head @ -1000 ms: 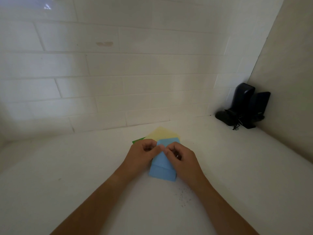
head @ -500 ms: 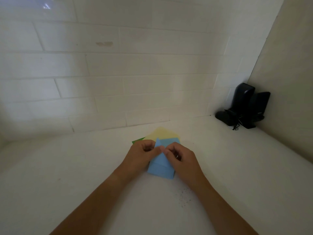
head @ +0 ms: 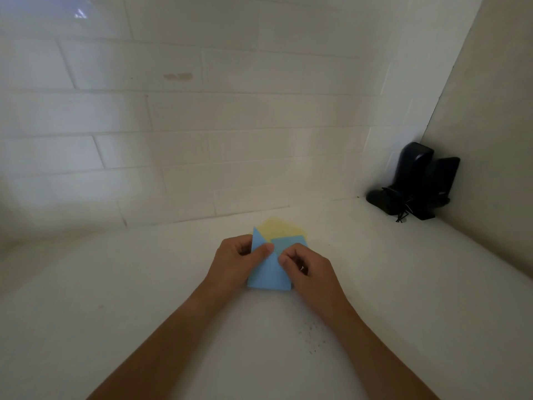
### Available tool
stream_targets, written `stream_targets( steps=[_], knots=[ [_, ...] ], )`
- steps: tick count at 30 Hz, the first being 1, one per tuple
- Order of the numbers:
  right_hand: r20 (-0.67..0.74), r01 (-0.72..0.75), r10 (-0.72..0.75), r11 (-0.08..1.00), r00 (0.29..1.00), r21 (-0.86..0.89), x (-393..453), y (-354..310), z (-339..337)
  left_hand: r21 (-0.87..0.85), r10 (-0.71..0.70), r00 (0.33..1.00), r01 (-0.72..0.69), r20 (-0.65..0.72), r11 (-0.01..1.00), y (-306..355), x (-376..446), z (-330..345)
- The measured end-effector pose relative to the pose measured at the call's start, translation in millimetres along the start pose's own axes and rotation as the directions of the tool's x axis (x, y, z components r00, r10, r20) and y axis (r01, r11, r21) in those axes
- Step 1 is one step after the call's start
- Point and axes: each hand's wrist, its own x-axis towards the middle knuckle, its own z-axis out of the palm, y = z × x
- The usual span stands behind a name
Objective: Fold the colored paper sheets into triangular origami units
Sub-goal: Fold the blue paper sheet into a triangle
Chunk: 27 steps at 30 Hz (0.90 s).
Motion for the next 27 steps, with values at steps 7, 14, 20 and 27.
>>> stream_targets(
  steps=[7,14,20,27],
  knots=[
    [-0.016,-0.010,0.011,1.000,1.000,0.017,-1.1,-2.5,-0.4,-0.038,0.027,0.998,-0.029,-0.064,0.999,4.5,-1.6,1.5],
    [-0.041,0.002,-0.002,1.000,0.999,-0.008,-0.2,0.6,-0.1,-0.052,0.006,0.996,-0.010,-0.086,0.999,6.6,-1.2,2.4],
    [-0.050,-0.013,0.013,1.000,0.999,0.005,0.2,2.0,0.1,-0.060,-0.011,0.998,0.007,-0.069,0.998,8.3,-3.2,3.0],
    [-0.026,0.007,-0.006,1.000,1.000,0.027,-2.4,-1.7,0.0,-0.057,0.014,1.000,-0.014,-0.002,0.998,8.9,-4.7,3.7]
  ],
)
